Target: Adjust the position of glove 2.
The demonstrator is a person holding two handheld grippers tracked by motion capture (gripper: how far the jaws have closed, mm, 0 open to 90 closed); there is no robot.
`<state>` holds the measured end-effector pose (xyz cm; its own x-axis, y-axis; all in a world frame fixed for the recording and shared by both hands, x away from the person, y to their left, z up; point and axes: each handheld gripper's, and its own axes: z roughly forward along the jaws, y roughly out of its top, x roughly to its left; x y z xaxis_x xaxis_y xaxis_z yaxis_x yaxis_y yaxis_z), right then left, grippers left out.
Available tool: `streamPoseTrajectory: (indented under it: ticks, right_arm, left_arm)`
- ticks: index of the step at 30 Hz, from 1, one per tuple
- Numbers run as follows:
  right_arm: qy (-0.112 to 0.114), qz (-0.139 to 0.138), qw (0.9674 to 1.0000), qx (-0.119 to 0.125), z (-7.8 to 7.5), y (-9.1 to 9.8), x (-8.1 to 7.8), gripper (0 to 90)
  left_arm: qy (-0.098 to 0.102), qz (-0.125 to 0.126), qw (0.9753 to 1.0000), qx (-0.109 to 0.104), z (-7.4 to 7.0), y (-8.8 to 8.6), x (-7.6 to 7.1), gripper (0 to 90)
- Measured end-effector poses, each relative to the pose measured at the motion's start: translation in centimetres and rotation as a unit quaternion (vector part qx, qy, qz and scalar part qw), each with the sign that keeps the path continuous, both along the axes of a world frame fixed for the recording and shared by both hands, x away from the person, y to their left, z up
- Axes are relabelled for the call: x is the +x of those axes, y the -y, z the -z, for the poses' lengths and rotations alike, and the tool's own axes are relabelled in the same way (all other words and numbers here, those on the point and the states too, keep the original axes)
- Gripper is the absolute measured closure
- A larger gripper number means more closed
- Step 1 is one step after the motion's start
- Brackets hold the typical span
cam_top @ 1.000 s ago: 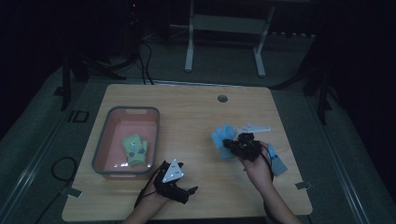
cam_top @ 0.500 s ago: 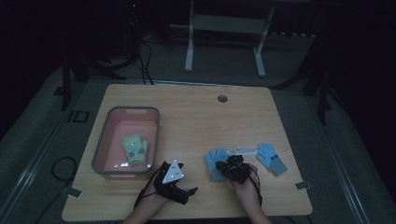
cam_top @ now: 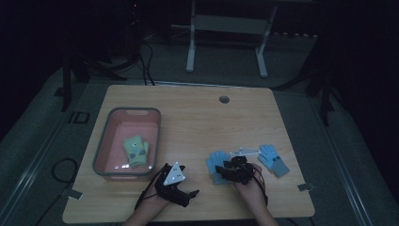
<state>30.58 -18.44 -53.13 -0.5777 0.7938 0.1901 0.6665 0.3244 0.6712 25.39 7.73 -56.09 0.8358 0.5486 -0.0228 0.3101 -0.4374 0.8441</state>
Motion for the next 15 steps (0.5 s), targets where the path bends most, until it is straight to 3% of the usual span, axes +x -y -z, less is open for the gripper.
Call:
streamPoseTrajectory:
  ticks: [4, 7, 15]
  right_arm:
    - [0.009, -0.013, 0.9999, 0.005, -0.9, 1.1, 0.3, 48.5]
    - [0.025, -0.021, 0.9995, -0.005, -1.6, 2.1, 0.5, 50.6]
    - [0.049, -0.018, 0.9985, -0.020, -2.6, 6.0, 1.2, 54.7]
  left_arm:
    - [-0.001, 0.001, 1.0000, 0.000, 0.0, 0.0, 0.0, 2.1]
    - [-0.002, 0.002, 1.0000, 0.000, 0.1, 0.0, 0.0, 2.1]
    - [-0.002, 0.001, 1.0000, 0.001, 0.1, 0.1, 0.0, 2.1]
